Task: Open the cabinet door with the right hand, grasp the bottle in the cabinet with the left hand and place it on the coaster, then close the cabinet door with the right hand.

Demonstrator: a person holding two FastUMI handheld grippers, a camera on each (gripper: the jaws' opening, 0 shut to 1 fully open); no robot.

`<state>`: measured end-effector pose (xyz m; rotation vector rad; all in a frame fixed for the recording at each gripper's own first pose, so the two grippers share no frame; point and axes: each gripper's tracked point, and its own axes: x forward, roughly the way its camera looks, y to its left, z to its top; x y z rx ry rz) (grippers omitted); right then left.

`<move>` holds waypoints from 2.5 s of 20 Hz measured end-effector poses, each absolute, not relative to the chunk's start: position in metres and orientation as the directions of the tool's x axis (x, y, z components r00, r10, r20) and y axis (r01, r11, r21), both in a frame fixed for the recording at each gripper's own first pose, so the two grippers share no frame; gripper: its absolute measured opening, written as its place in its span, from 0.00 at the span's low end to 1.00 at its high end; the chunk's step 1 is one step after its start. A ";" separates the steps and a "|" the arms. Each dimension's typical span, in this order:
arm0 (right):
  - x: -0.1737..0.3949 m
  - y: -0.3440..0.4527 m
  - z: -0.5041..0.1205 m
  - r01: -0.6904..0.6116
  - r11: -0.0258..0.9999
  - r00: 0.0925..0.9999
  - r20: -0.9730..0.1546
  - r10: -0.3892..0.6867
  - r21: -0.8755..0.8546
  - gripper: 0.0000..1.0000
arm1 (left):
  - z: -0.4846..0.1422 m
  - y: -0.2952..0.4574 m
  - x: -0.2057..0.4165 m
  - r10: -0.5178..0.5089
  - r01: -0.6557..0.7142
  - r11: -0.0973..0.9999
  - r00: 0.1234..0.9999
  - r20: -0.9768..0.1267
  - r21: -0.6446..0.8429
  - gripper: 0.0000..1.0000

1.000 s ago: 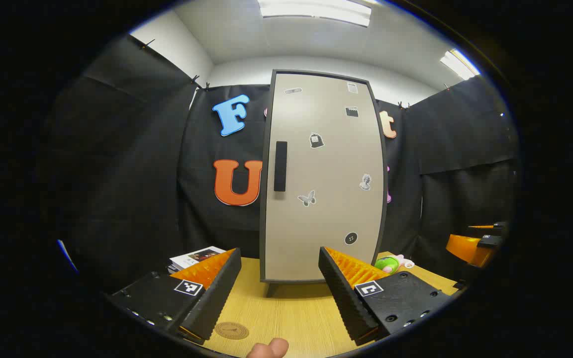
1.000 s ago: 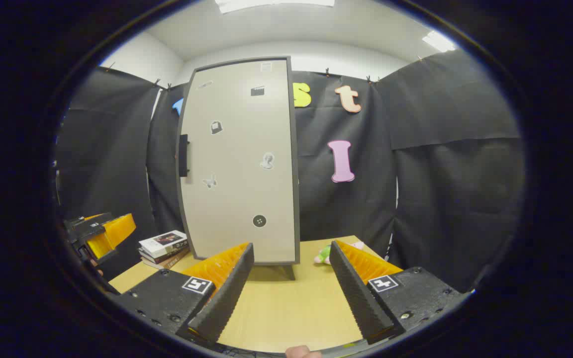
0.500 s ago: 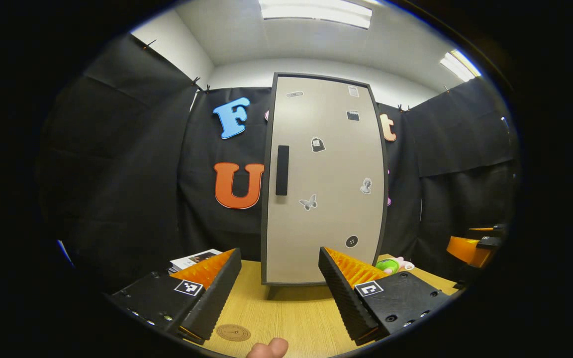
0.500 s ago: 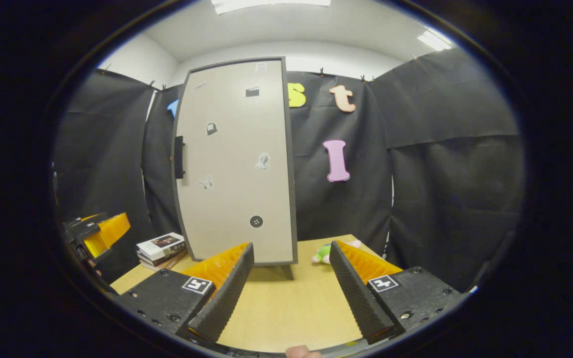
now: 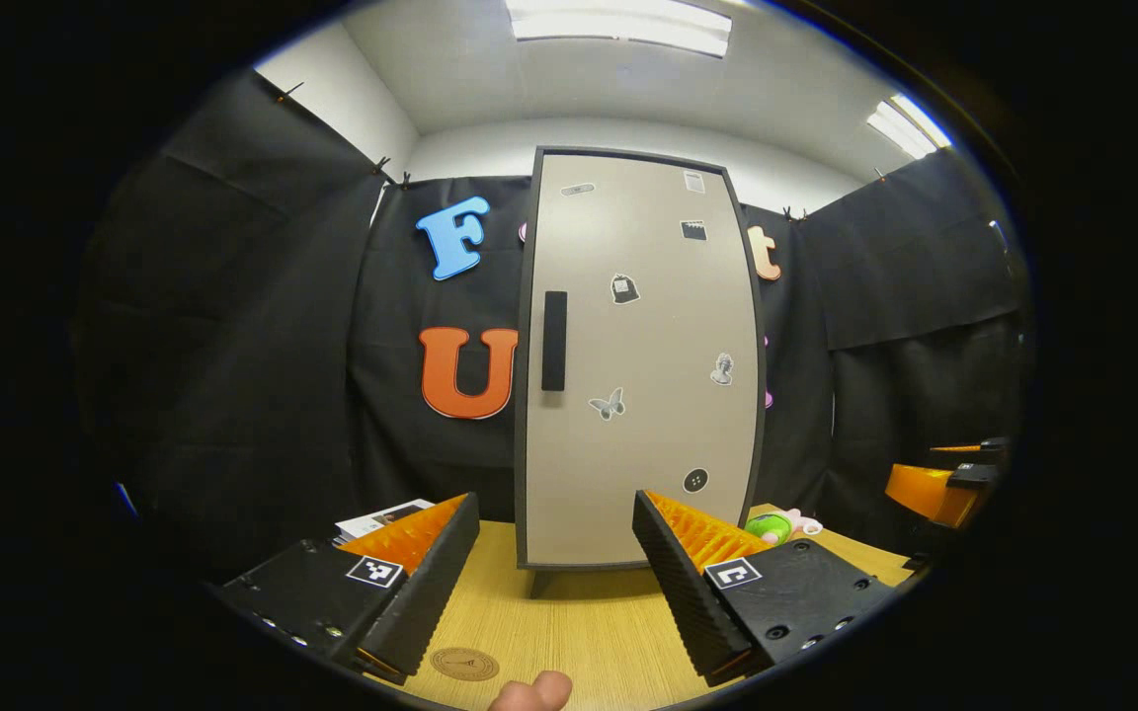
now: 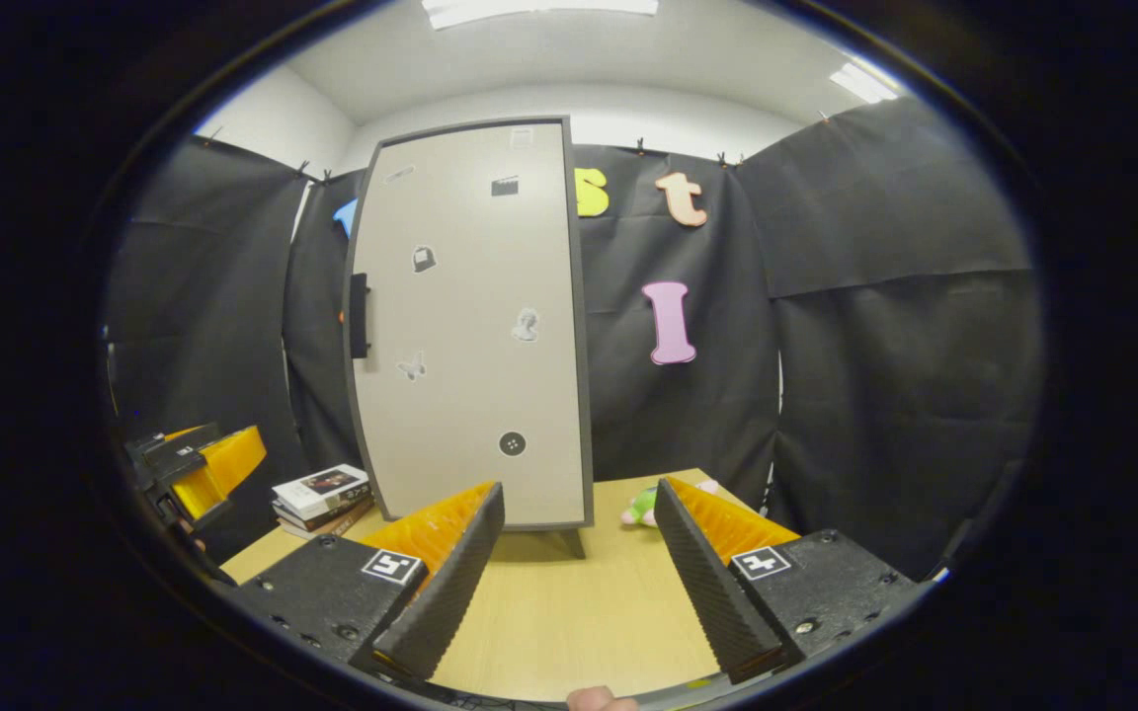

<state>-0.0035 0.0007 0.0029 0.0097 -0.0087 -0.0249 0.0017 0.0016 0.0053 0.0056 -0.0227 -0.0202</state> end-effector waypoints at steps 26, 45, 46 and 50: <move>0.152 0.221 0.123 -0.365 0.931 0.929 0.064 0.365 -0.019 1.00 | -0.004 0.034 -0.035 0.016 -0.016 1.000 1.000 -0.017 0.009 0.95; 0.273 0.332 0.135 -0.305 0.951 0.952 0.018 0.306 -0.052 0.90 | -0.014 0.088 -0.027 0.058 -0.057 0.998 0.998 -0.025 0.024 0.95; 0.273 0.333 0.138 -0.301 0.952 0.952 0.035 0.303 -0.045 0.87 | -0.014 0.089 -0.026 0.060 -0.060 0.998 0.998 -0.025 0.024 0.95; 0.277 0.334 0.140 -0.284 0.956 0.957 0.045 0.288 -0.073 0.55 | -0.014 0.095 -0.023 0.065 -0.064 0.998 0.998 -0.022 0.015 0.95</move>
